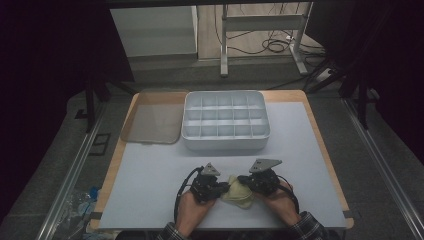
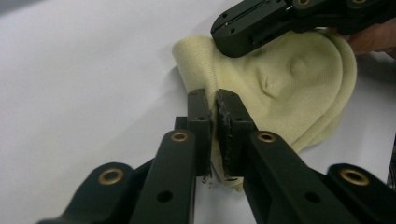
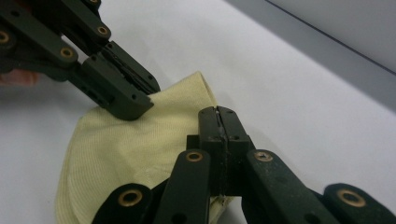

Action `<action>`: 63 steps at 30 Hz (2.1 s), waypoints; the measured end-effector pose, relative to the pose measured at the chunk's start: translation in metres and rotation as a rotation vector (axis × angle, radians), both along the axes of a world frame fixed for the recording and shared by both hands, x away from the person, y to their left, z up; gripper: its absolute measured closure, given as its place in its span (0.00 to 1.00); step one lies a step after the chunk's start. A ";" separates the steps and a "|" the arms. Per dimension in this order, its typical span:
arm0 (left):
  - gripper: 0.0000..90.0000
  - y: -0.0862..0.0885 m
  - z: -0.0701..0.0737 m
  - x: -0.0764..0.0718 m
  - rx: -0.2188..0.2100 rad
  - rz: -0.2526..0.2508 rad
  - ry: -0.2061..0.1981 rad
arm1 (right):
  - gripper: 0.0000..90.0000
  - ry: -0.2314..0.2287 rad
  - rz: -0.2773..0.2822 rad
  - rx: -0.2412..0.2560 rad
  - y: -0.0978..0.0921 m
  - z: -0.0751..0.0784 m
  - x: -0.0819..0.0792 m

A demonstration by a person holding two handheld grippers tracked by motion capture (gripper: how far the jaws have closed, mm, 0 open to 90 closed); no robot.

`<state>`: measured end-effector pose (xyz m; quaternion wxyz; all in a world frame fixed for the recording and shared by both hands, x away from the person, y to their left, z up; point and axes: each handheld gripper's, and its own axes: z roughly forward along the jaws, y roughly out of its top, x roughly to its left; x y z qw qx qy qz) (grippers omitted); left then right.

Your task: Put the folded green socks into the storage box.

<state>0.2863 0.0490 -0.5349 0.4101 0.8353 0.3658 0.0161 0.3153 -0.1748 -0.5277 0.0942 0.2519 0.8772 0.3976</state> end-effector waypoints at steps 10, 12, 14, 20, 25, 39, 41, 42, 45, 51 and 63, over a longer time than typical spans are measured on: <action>0.94 -0.002 0.006 0.002 0.003 0.003 -0.014 | 1.00 -0.008 0.040 0.002 0.002 0.005 -0.012; 0.94 -0.002 0.006 0.001 0.004 0.004 -0.015 | 1.00 -0.011 0.047 -0.025 0.005 0.001 -0.014; 0.94 -0.002 0.007 0.001 0.004 0.003 -0.014 | 1.00 -0.004 0.045 -0.017 0.005 -0.001 -0.013; 0.94 -0.001 0.008 0.003 0.005 0.001 -0.018 | 1.00 -0.005 0.071 -0.007 0.008 0.007 -0.019; 0.94 0.000 0.008 0.004 -0.003 0.001 -0.016 | 1.00 0.003 0.087 -0.023 0.012 -0.001 -0.023; 0.94 0.002 0.009 0.005 0.006 -0.003 -0.018 | 1.00 0.015 0.128 -0.023 0.019 0.002 -0.034; 0.94 0.002 0.009 0.005 0.005 -0.003 -0.018 | 1.00 0.020 0.147 -0.019 0.021 0.003 -0.037; 0.94 0.002 0.009 0.006 0.006 -0.003 -0.019 | 1.00 0.016 0.151 -0.036 0.023 0.002 -0.039; 0.94 0.002 0.010 0.005 0.010 -0.004 -0.022 | 1.00 0.017 0.150 -0.026 0.024 -0.001 -0.040; 0.94 0.001 0.010 0.005 0.017 -0.007 -0.024 | 1.00 0.032 0.147 -0.020 0.024 -0.001 -0.038; 0.94 0.002 0.009 0.006 0.010 -0.006 -0.015 | 1.00 0.036 0.176 -0.010 0.028 -0.003 -0.042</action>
